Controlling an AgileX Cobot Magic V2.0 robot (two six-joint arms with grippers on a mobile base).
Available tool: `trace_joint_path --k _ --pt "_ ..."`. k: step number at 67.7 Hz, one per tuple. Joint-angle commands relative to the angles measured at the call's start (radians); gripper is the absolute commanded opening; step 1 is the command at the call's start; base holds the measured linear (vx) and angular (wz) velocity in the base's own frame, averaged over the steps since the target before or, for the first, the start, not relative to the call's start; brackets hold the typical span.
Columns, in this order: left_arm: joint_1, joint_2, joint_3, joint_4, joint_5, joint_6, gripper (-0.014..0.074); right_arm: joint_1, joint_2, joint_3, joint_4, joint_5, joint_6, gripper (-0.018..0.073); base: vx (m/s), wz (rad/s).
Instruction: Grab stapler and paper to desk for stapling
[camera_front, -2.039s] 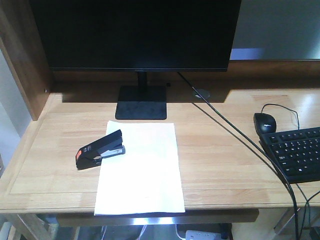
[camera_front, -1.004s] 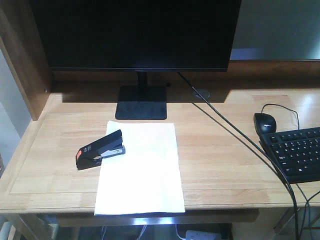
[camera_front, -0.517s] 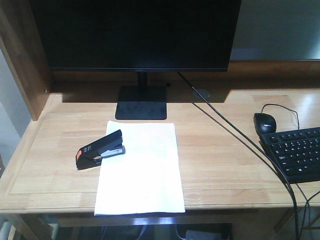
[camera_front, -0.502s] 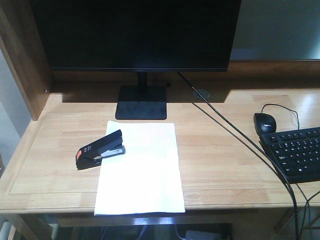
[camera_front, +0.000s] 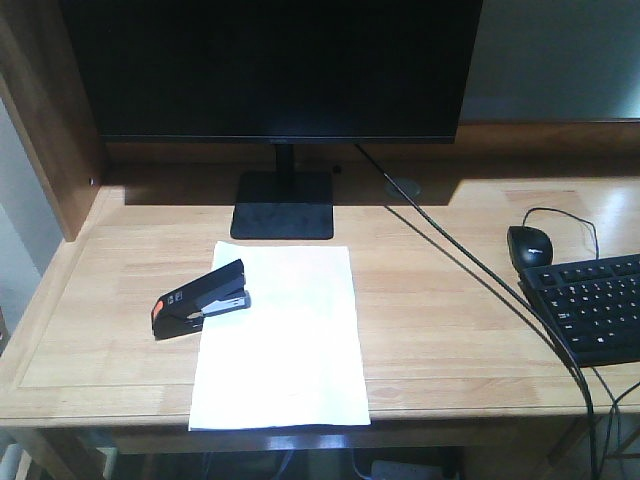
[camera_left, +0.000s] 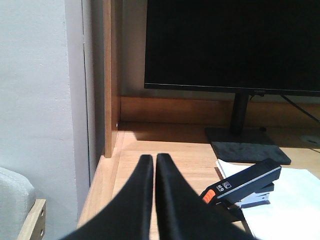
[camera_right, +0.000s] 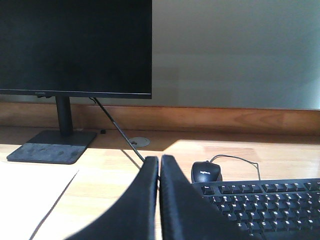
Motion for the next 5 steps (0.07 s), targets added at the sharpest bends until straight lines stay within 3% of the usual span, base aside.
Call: trace_joint_path --k 1,5 --pt "0.002 -0.014 0.015 -0.003 -0.073 -0.008 -0.0006 -0.005 -0.009 0.023 -0.01 -0.067 0.002 -0.0009 0.0 0.0" --pt "0.002 -0.014 0.015 -0.003 -0.073 -0.008 -0.0006 -0.005 -0.009 0.023 -0.01 -0.067 0.002 -0.0009 0.0 0.0"
